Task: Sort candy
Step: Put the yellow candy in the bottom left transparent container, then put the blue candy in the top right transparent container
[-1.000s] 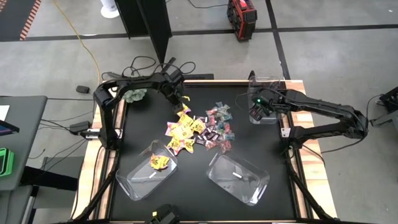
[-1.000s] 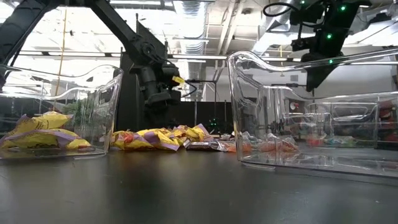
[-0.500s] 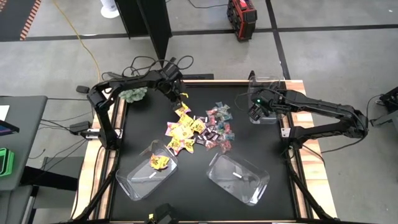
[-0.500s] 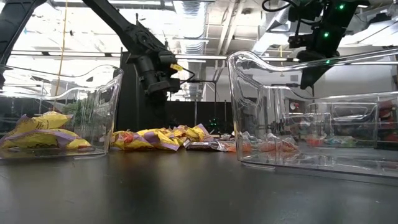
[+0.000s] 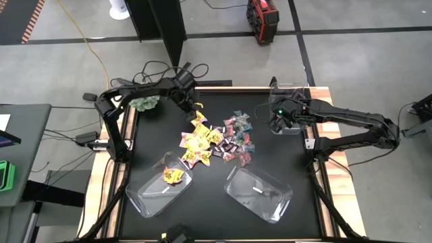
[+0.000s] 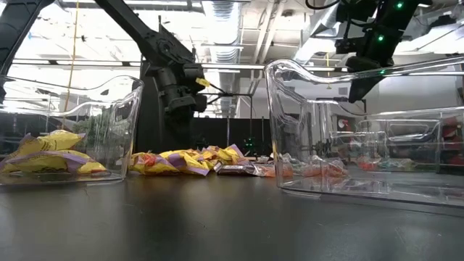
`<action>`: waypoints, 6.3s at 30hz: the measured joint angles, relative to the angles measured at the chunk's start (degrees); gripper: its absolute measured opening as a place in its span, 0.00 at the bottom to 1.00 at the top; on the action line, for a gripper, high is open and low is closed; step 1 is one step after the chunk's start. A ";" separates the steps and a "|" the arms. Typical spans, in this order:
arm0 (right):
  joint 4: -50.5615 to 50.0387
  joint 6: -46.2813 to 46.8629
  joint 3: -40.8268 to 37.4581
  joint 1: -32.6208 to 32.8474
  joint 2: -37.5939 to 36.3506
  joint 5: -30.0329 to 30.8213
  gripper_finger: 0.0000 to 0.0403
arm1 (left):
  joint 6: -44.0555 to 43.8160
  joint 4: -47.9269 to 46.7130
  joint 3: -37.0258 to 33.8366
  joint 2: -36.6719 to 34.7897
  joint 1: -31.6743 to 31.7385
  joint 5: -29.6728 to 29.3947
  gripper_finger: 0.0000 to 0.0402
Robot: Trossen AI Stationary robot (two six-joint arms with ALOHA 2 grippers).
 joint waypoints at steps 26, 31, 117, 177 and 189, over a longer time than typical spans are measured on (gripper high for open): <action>3.02 -0.96 0.00 -0.02 0.00 0.00 0.72 | -1.30 11.64 -5.55 0.04 -2.43 2.83 0.24; 3.29 -1.07 0.00 -0.02 0.00 0.00 0.72 | -1.18 11.65 -5.55 0.04 -2.77 2.81 0.08; 14.74 -27.10 19.01 -6.98 42.72 -23.96 0.72 | -22.13 -12.13 -23.50 -37.57 -44.82 -11.44 0.56; 13.97 -17.40 22.22 -8.31 48.04 -23.43 0.65 | -33.08 -5.94 -25.00 -37.42 -54.03 -13.32 0.74; 17.55 -17.37 21.68 -9.13 48.04 -23.44 0.65 | -31.93 -5.94 -25.00 -37.42 -54.03 -13.95 0.74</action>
